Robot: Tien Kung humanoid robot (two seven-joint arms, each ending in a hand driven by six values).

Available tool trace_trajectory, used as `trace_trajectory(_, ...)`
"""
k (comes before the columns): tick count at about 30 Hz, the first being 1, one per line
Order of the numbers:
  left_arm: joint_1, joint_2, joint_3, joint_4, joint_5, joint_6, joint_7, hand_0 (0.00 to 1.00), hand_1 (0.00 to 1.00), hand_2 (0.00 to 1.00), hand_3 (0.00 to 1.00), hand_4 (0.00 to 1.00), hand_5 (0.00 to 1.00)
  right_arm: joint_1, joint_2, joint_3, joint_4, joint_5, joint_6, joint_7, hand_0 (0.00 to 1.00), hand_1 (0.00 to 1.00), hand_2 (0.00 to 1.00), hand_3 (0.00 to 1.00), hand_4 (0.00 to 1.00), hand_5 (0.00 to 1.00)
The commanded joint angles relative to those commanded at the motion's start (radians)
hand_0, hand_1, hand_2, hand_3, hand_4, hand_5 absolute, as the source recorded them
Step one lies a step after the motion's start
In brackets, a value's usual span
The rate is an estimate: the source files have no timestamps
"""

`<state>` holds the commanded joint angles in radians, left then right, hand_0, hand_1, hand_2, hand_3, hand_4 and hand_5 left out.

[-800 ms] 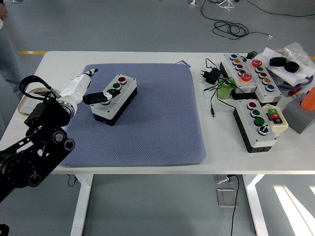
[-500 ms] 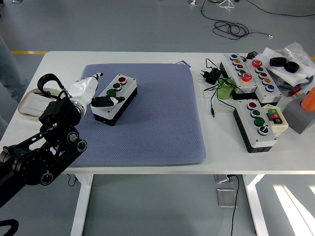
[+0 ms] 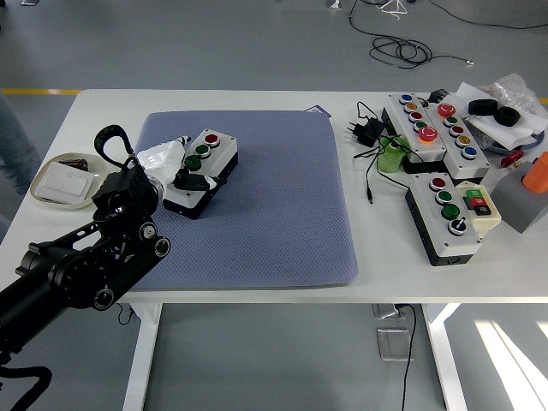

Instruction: Pick up the button,place it on the desk,press the button,press the button

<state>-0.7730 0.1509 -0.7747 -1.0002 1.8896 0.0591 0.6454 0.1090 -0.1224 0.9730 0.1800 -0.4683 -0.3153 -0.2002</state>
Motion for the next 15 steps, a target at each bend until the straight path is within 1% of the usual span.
trace_trajectory(2,-0.013,-0.011,0.008,0.028,0.011,0.003,0.000,0.852,0.998,0.998,0.998,0.998,0.640,0.001,0.000,0.003,0.000,-0.002,-0.001,0.000,0.787,0.797,0.817,0.751,0.412,0.479)
trace_trajectory(4,-0.020,-0.017,0.013,0.042,0.015,0.009,0.000,0.852,0.998,0.998,0.998,0.998,0.640,0.001,-0.001,0.004,0.000,-0.003,-0.003,0.000,0.787,0.797,0.817,0.751,0.412,0.479)
trace_trajectory(5,-0.028,-0.023,0.019,0.058,0.023,0.014,0.000,0.832,0.998,0.998,0.998,0.998,0.596,0.001,-0.001,0.006,0.000,-0.006,-0.004,0.001,0.787,0.797,0.817,0.751,0.412,0.479)
trace_trajectory(6,-0.035,-0.028,0.023,0.071,0.029,0.016,0.000,0.832,0.998,0.998,0.998,0.998,0.596,0.001,-0.001,0.007,0.000,-0.007,-0.004,0.001,0.787,0.797,0.817,0.751,0.412,0.479)
trace_trajectory(8,-0.040,-0.032,0.026,0.080,0.034,0.016,0.000,0.832,0.998,0.998,0.998,0.998,0.596,0.001,-0.002,0.007,0.000,-0.008,-0.004,0.001,0.787,0.797,0.817,0.751,0.412,0.479)
trace_trajectory(9,-0.049,-0.038,0.030,0.098,0.041,0.012,0.000,0.832,0.998,0.998,0.998,0.998,0.596,0.001,-0.002,0.007,0.000,-0.010,-0.004,0.001,0.787,0.797,0.817,0.751,0.412,0.479)
trace_trajectory(10,-0.052,-0.040,0.031,0.104,0.043,0.011,0.000,0.832,0.998,0.998,0.998,0.998,0.596,0.001,-0.002,0.007,0.000,-0.010,-0.004,0.001,0.787,0.797,0.817,0.751,0.412,0.479)
trace_trajectory(11,-0.060,-0.044,0.036,0.117,0.048,0.005,0.000,0.786,0.952,0.998,0.998,0.998,0.440,0.002,-0.002,0.007,0.000,-0.010,-0.005,0.001,0.787,0.797,0.817,0.751,0.412,0.479)
trace_trajectory(15,-0.075,-0.052,0.048,0.144,0.046,0.001,0.000,0.786,0.952,0.998,0.998,0.998,0.440,0.003,-0.002,0.007,0.000,-0.010,-0.005,0.001,0.787,0.797,0.817,0.751,0.412,0.479)
